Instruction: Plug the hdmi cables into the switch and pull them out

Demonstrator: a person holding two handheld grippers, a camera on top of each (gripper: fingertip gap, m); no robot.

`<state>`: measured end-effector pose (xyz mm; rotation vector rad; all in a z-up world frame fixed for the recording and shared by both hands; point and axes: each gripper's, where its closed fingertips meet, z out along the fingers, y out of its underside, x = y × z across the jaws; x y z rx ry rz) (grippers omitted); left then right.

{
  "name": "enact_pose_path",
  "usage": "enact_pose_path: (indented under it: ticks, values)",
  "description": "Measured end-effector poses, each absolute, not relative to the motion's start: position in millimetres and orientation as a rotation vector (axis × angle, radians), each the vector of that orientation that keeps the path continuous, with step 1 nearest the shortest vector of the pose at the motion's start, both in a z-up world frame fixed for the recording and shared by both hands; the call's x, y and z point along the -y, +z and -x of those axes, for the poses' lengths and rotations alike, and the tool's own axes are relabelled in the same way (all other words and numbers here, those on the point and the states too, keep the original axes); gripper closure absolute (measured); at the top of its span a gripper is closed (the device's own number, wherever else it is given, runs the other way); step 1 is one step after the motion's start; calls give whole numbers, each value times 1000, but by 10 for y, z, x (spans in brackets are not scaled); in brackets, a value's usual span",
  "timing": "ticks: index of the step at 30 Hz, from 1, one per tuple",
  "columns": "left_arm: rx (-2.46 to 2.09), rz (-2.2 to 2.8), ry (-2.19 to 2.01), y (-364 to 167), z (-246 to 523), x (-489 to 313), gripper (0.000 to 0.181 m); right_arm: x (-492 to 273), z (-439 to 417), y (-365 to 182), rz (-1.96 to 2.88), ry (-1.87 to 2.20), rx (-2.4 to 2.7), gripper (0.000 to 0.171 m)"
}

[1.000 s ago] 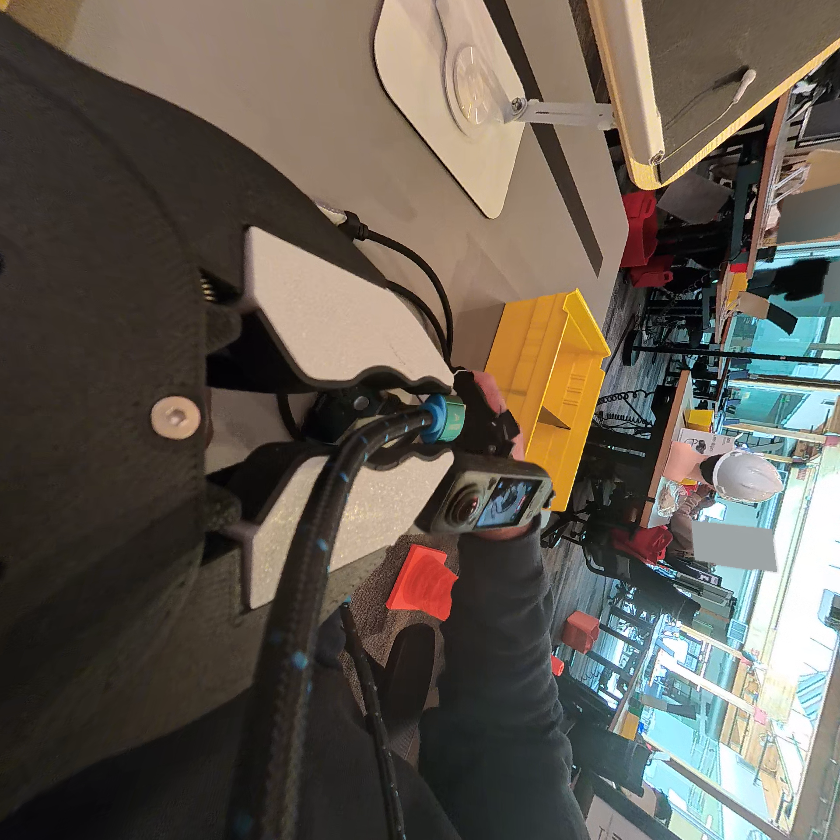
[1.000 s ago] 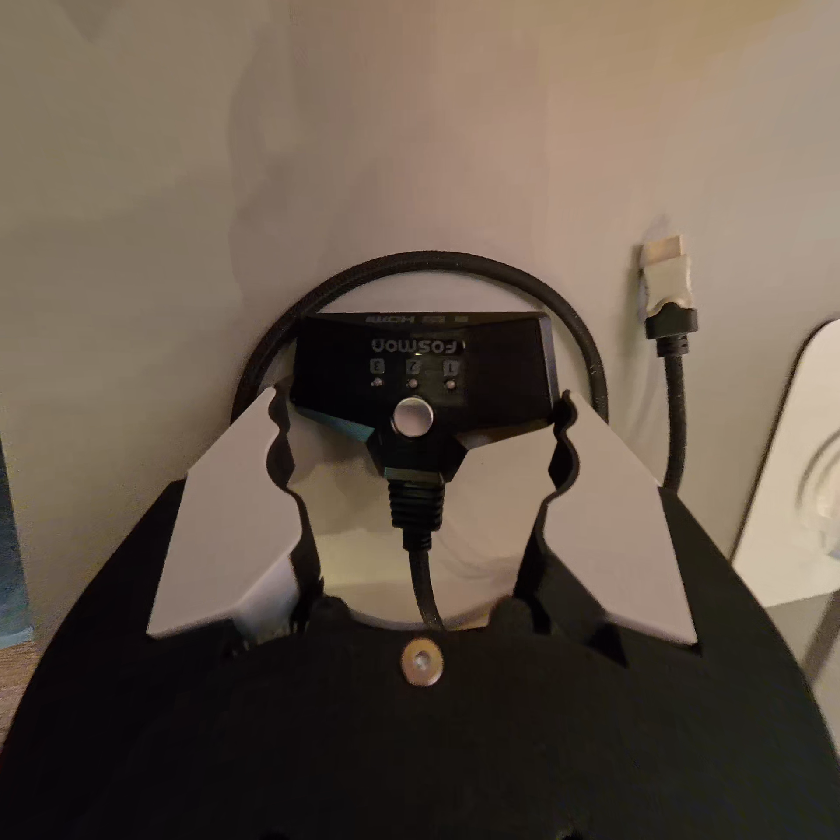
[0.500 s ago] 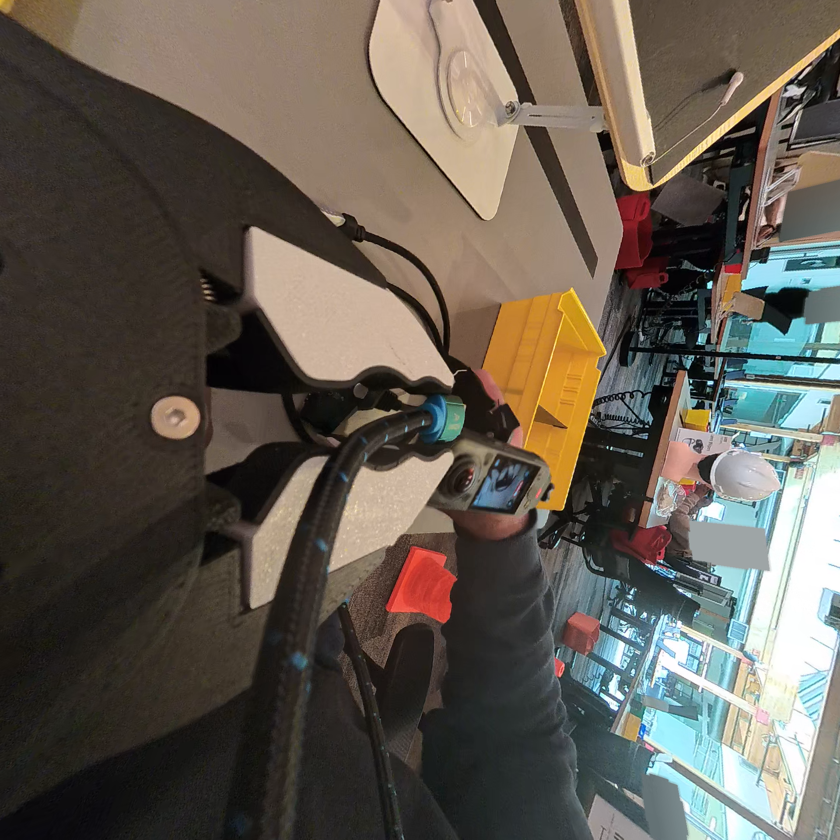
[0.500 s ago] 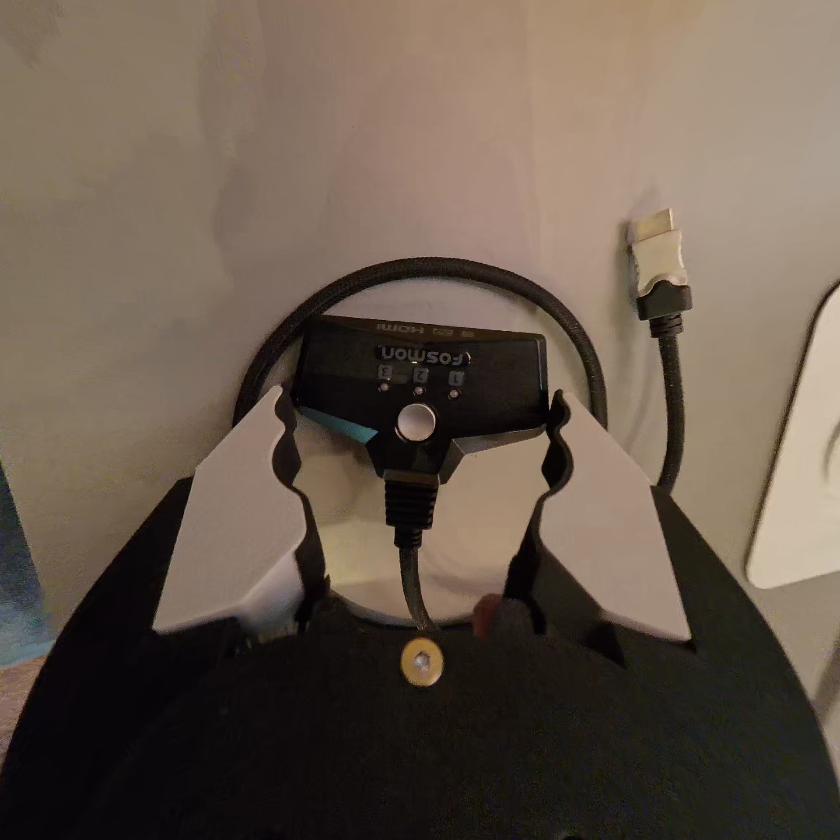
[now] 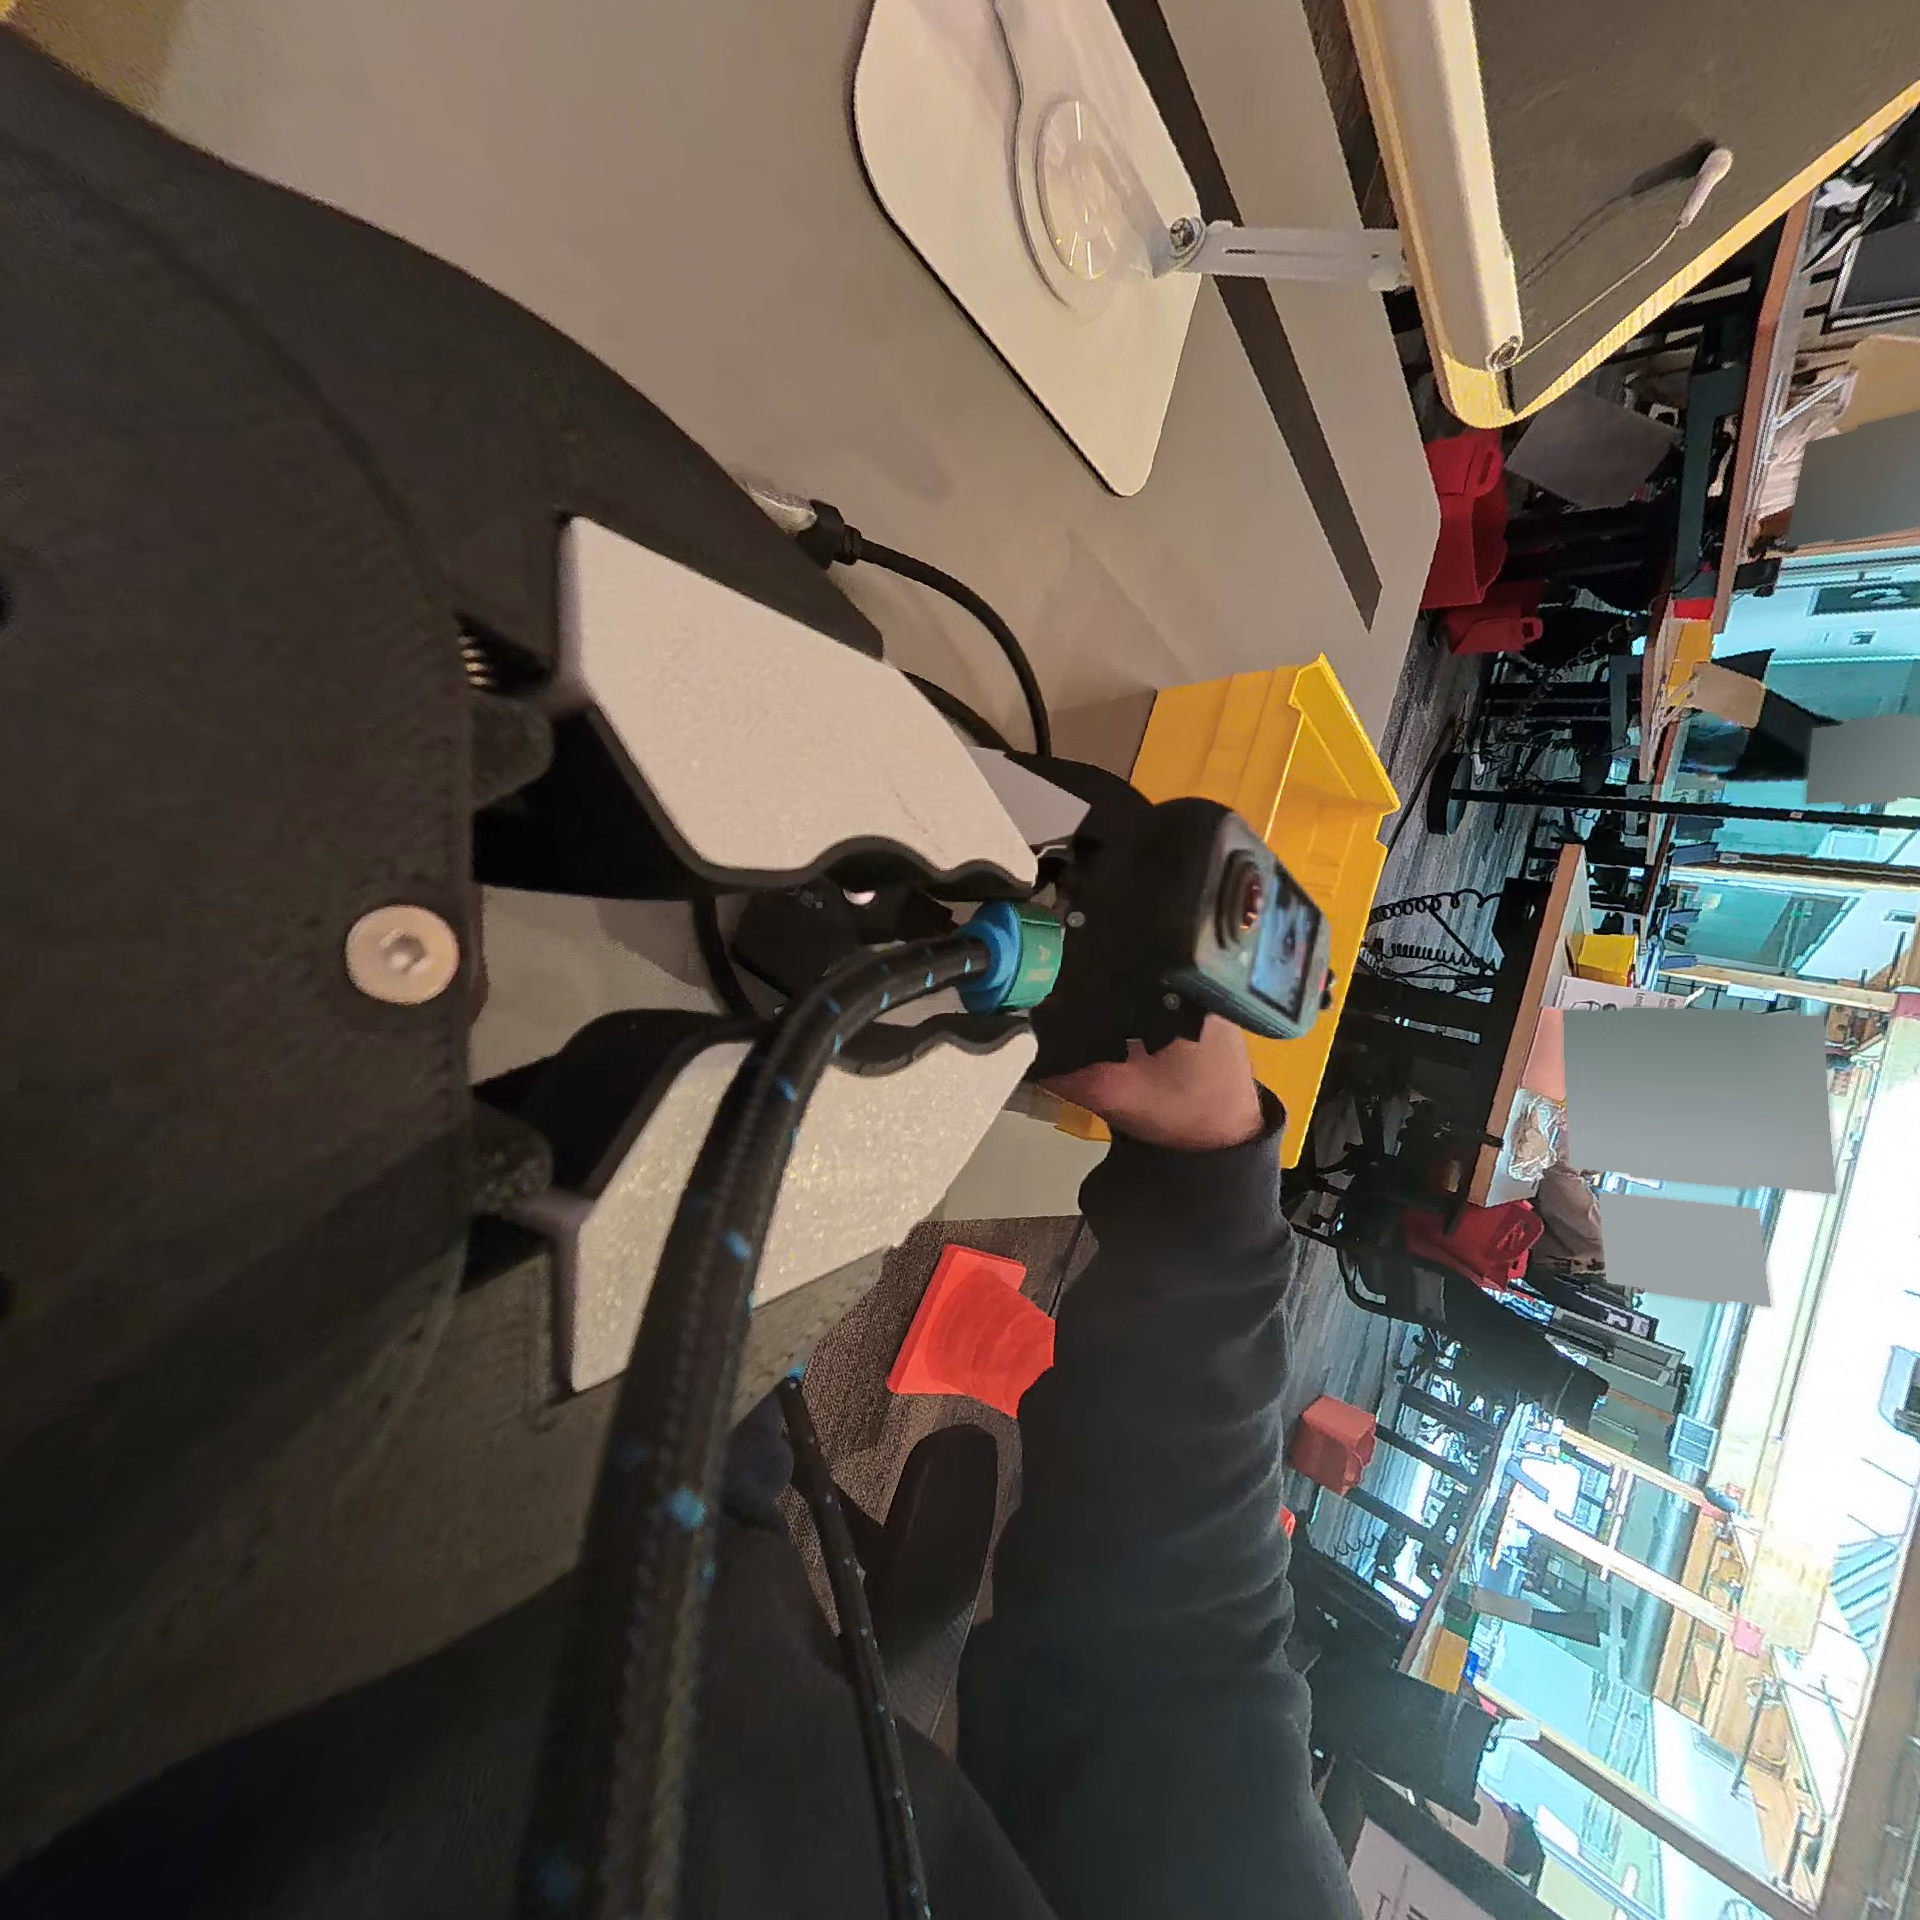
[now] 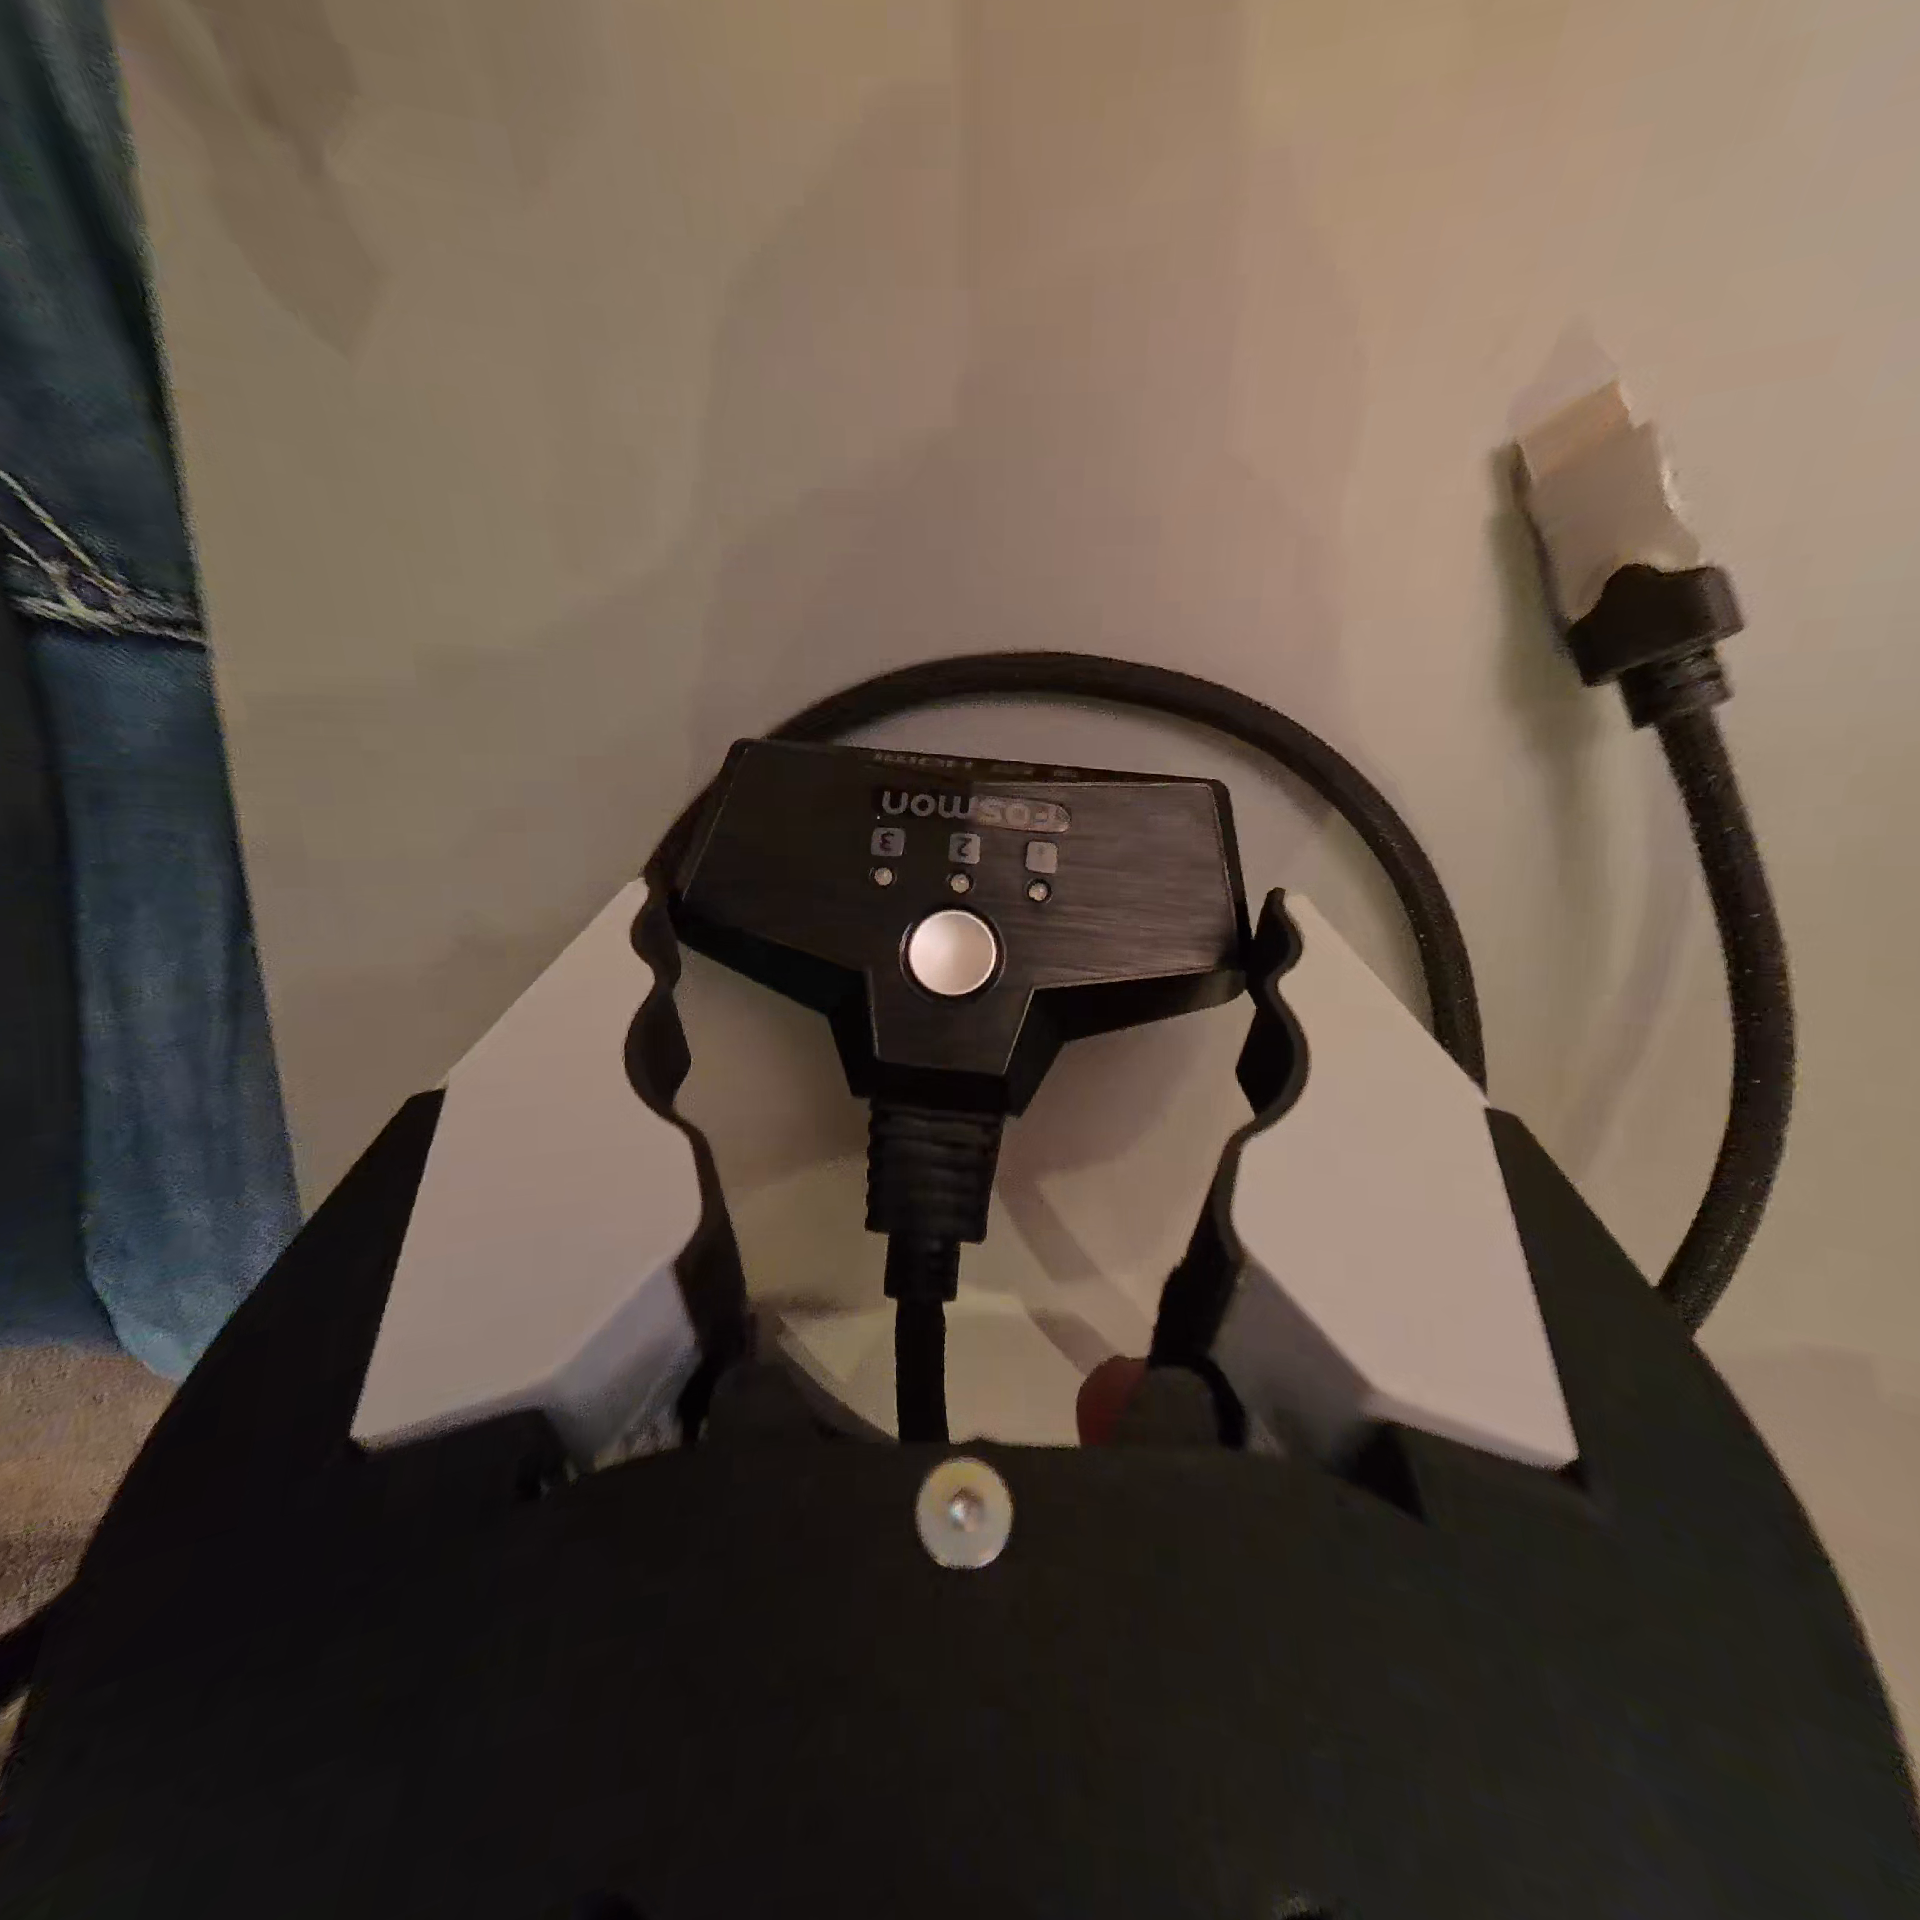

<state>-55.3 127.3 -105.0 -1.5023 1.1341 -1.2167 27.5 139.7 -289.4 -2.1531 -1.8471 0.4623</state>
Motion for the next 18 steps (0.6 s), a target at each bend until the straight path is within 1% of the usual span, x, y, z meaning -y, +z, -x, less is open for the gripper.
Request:
enact_pose_path:
  ticks: [5,7,8,10,18]
  values:
    - [-1138,1506,-1222,-1071,539,-1265,161,-1387,-375,-3004,2204,233,1940,60]
    - [-1142,1506,-1222,-1077,532,-1258,161,-1335,-395,-3090,2262,189,1968,50]
    - [-1143,1506,-1223,-1079,529,-1255,161,-1330,-382,-3095,2274,185,1966,48]
    - [-1145,1505,-1221,-1078,530,-1251,161,-1321,-384,-3086,2292,154,1977,53]
    - [-1149,1505,-1219,-1083,526,-1244,161,-1452,-389,-3009,2226,9,1956,55]
